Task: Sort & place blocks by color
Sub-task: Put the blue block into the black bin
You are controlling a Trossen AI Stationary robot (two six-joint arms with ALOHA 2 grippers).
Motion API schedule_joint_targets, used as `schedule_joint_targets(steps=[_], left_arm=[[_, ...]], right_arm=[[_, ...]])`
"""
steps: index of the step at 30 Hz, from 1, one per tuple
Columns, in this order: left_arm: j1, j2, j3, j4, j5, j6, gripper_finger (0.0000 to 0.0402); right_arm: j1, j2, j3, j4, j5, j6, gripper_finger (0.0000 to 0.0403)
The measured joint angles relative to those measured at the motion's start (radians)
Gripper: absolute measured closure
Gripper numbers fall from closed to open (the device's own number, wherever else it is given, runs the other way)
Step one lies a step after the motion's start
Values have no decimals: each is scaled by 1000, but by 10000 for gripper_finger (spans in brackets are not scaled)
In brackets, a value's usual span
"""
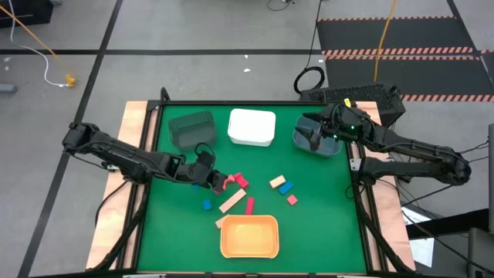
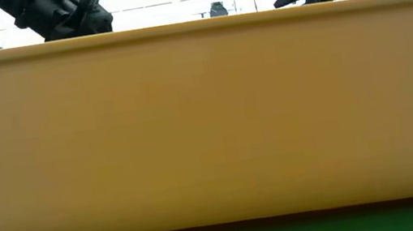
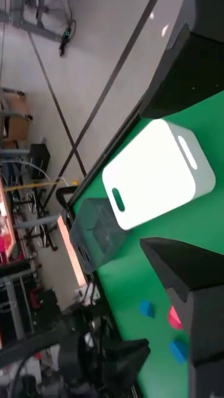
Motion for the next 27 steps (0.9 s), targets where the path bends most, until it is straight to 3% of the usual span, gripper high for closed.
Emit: schedule_joint_targets(steps=[6,14,22,27], left_arm=[[6,0,0,4,-8,66,344],[45,0,0,-19,49,29,344],[121,-13,0,-347,199,-234,344],[120,-12,-1,-512,303,-280,344]], right_arm=[[0,0,0,4,-2,-2,83],[0,0,0,7,2,5,83],[0,0,0,71,4,57,83],[-1,0,0,128,4,65,83]])
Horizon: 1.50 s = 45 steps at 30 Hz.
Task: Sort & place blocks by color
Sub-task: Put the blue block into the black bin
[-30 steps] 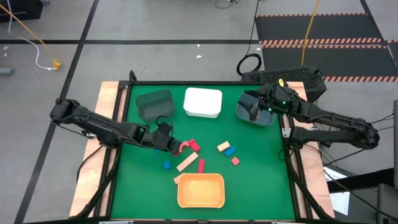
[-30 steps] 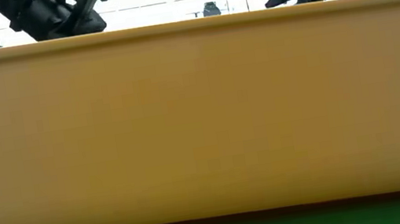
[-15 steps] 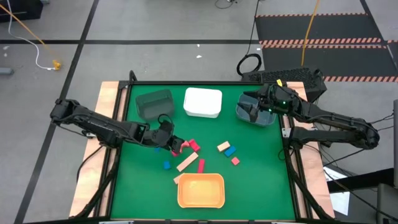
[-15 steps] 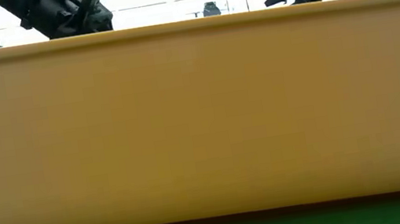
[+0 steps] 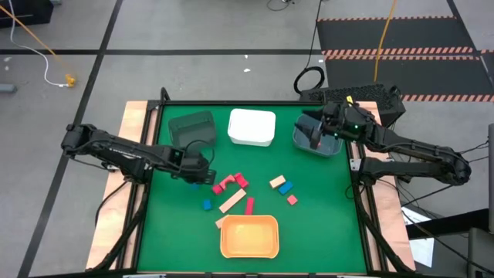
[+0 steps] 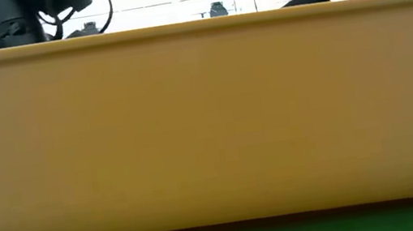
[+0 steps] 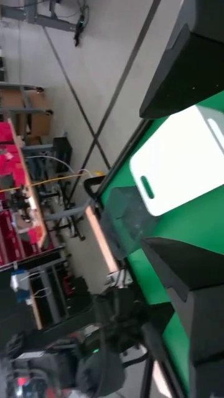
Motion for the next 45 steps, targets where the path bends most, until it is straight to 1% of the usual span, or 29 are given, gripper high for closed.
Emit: schedule_joint_targets(steps=[4,8,15,21,29,34,37,41,43,45], left_arm=[[-5,1,0,-60,5,-7,344],[7,1,0,-45,-1,-3,343],[10,1,0,-29,-4,9,343],[10,1,0,-22,-4,50,343],[33,1,0,-28,-31,-24,343],[42,1,0,-29,-74,0,344],[50,8,0,-35,-76,0,344],[57,8,0,-88,-75,1,344],[57,8,0,-117,-74,33,344],[57,8,0,-119,-51,86,344]], right_arm=[[0,4,0,19,0,-4,83],[0,15,0,34,0,-42,83],[0,50,0,46,0,-45,83],[0,80,0,42,-3,-45,83],[0,99,0,41,-4,-45,83],[0,98,0,42,-4,-53,83],[0,98,0,43,-4,-53,83],[0,98,0,42,-4,-53,83],[0,98,0,43,-4,-53,83],[0,98,0,43,-4,-53,83]])
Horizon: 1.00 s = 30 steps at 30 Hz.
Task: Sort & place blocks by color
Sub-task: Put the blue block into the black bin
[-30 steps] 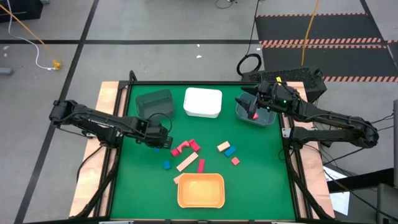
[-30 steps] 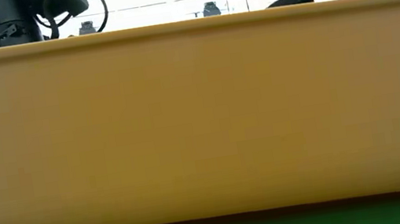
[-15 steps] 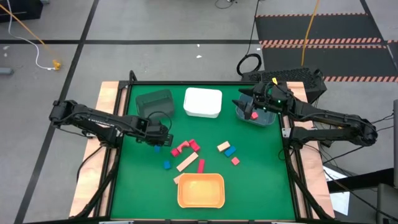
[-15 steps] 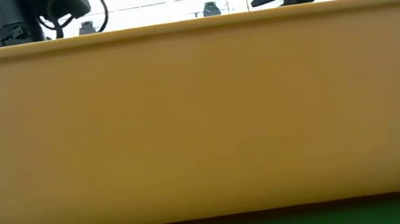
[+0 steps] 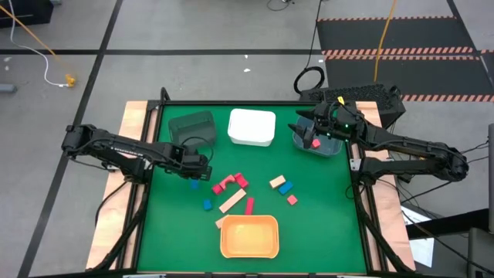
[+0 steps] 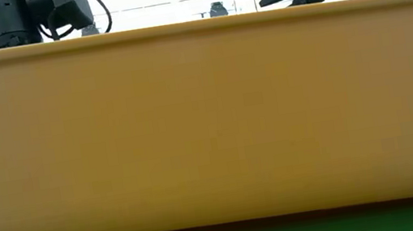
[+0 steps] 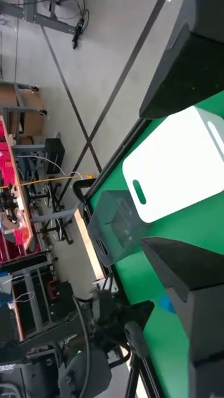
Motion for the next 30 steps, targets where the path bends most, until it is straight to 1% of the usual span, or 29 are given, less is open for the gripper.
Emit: schedule_joint_targets(steps=[3,10,12,14,16,19,21,25,30], left_arm=[[0,0,0,9,67,3,344],[-43,0,0,45,225,-111,344],[-61,2,0,49,246,-148,344],[-77,2,0,43,236,-191,344],[-89,2,0,35,204,-224,344],[-101,2,0,6,148,-224,342],[-101,3,0,-20,109,-224,334],[-94,3,0,-67,43,-225,295],[-86,3,0,-43,26,-225,226]], right_arm=[[0,0,0,5,0,0,83],[9,0,0,14,0,31,83],[10,0,0,14,-1,31,83],[10,0,0,14,-1,31,83],[10,0,0,14,-1,31,83],[10,0,0,14,-1,31,83],[10,0,0,14,-1,30,83],[10,0,0,14,-1,16,83],[10,0,0,12,-1,8,83]])
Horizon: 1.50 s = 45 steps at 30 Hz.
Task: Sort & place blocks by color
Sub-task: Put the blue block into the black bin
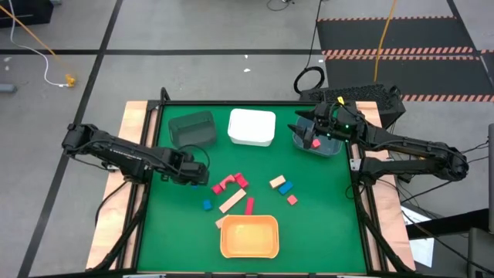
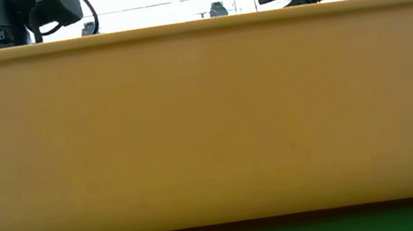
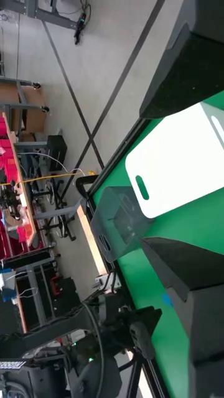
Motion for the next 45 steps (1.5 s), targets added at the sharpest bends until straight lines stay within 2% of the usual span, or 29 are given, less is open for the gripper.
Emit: schedule_joint_targets(steps=[5,8,10,17,25,31,40,45], left_arm=[[-3,40,1,-7,-54,-1,185],[-3,84,1,5,-148,-1,182],[-4,122,1,21,-163,3,184],[-23,218,1,114,-91,6,185],[-63,225,0,74,-67,-11,185],[-96,228,0,116,2,-14,185],[-153,227,0,106,0,-135,185],[-154,227,0,106,-52,-201,185]], right_arm=[[0,0,0,-6,0,0,83],[0,0,0,-6,0,-7,83],[0,0,-1,-6,0,-11,83],[0,0,-1,-13,0,-11,83],[-1,0,-1,-7,0,-10,83],[-1,0,-1,-6,0,-8,83],[-1,0,-1,-6,0,-8,83],[-1,0,-1,-6,0,-8,83]])
